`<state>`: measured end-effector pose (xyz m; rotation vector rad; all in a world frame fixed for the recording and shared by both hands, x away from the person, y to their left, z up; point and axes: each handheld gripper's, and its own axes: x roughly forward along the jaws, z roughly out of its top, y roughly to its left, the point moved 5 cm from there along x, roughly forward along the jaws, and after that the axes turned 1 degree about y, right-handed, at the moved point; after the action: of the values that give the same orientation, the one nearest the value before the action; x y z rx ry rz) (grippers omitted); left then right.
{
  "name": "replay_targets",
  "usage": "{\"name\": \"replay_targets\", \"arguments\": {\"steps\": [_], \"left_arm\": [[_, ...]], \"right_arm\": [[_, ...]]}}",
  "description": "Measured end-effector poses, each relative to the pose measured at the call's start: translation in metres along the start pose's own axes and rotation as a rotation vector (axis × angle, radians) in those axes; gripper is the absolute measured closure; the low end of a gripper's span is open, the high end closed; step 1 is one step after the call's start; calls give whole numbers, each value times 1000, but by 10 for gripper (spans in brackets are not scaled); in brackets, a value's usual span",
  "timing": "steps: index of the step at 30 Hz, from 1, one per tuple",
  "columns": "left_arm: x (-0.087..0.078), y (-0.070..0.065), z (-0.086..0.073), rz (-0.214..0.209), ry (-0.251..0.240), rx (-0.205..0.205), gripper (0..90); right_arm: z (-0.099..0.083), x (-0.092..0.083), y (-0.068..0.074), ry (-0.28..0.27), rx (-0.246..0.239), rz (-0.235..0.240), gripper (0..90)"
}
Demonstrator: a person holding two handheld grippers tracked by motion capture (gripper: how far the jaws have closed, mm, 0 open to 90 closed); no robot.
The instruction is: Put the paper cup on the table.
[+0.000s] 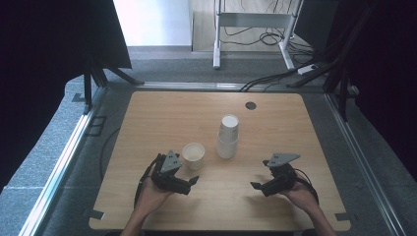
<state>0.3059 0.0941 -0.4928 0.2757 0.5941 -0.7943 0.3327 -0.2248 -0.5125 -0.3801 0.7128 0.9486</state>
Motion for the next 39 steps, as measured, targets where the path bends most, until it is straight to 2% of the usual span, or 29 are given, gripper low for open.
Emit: {"name": "replay_targets", "arguments": {"steps": [6, 16, 28, 39], "left_arm": [[4, -6, -11, -4, 16, 3, 0], [11, -19, -24, -37, 22, -12, 0], [28, -33, -41, -74, 69, -17, 0], [37, -42, -46, -74, 137, 25, 0]], "right_arm": [[-1, 1, 5, 7, -17, -10, 20], [-5, 6, 12, 28, -34, -22, 19], [-12, 20, 19, 65, -48, -24, 19], [-21, 34, 22, 87, -52, -16, 0]]}}
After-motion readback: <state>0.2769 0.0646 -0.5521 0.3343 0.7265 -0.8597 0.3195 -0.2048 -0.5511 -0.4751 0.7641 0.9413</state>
